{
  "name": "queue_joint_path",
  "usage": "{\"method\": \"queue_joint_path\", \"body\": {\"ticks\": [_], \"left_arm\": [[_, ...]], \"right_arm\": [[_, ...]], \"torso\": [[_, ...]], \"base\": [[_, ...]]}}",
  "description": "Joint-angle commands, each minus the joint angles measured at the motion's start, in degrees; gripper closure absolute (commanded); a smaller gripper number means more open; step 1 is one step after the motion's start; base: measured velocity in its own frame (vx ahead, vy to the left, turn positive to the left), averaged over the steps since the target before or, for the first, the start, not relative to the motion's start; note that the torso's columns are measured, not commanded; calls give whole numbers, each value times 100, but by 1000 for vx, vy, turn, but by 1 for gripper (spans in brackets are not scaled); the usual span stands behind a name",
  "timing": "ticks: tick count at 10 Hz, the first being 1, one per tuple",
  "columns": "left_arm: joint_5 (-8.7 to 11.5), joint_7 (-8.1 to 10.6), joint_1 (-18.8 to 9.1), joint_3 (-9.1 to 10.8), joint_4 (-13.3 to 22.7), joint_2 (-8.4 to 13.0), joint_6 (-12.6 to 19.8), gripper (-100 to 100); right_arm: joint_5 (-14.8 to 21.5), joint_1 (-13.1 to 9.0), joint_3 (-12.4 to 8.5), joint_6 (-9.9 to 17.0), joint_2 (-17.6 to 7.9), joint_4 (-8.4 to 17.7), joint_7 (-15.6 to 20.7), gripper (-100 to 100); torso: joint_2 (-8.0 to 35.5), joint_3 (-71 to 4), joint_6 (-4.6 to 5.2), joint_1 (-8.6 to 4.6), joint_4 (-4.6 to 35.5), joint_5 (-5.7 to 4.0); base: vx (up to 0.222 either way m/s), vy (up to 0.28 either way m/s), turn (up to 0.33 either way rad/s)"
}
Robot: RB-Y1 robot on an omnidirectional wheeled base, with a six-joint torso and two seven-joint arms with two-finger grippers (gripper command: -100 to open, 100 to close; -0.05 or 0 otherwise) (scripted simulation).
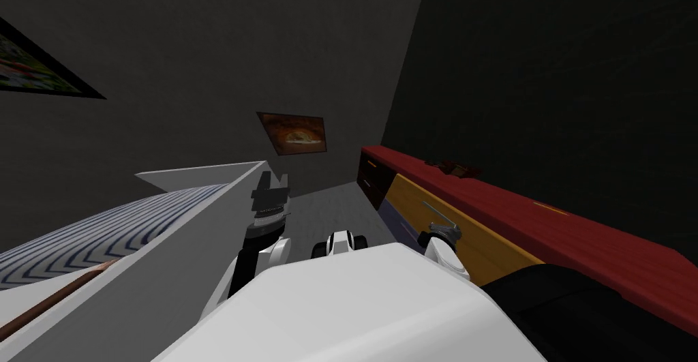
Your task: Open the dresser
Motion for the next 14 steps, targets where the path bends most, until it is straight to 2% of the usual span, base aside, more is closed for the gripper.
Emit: {"method": "queue_joint_path", "body": {"ticks": [1, 3, 4, 6, 7, 8, 9, 10, 14], "left_arm": [[0, 0, 0, 0, 0, 0, 0, 0], [0, 0, 0, 0, 0, 0, 0, 0], [0, 0, 0, 0, 0, 0, 0, 0], [0, 0, -1, 1, 0, 1, 0, 0], [0, 0, -1, 1, 0, 1, 0, 0], [0, 0, 0, 1, 0, 1, 0, 0], [0, 0, 1, 1, 0, 0, 0, 0], [0, 0, 1, 0, 0, 0, 0, 0], [0, 0, -1, -1, 0, -2, 0, 0]], "right_arm": [[309, -36, -95, 220, -123, 168, 182, -100], [467, -52, -150, 321, -213, 272, 249, -100], [378, -22, -135, 289, -165, 180, 286, -100], [260, -159, -297, 367, -327, 459, 315, -100], [259, -99, -272, 331, -293, 363, 327, -100], [333, -83, -208, 329, -239, 308, 298, 100], [391, -22, -138, 300, -168, 187, 284, 100], [346, -45, -202, 314, -245, 201, 319, 100], [175, 25, -192, 157, -279, 103, 471, 100]], "torso": [[1, 1, 13, -5, -4, -7], [6, 5, 18, -7, -4, -10], [9, 7, 19, -7, -3, -10], [23, 15, 15, -28, 1, -15], [24, 16, 18, -31, 2, -17], [6, 6, 23, -9, -3, -12], [-11, -5, 24, 11, -9, -6], [-22, -2, 28, -16, -19, -46], [-5, 8, -3, -6, -7, -33]], "base": [[51, 44, 74], [41, 52, 47], [16, 23, 5], [-47, -47, 219], [-29, -36, 48], [16, 11, -210], [51, 37, -239], [23, 38, -48], [-21, 200, -17]]}}
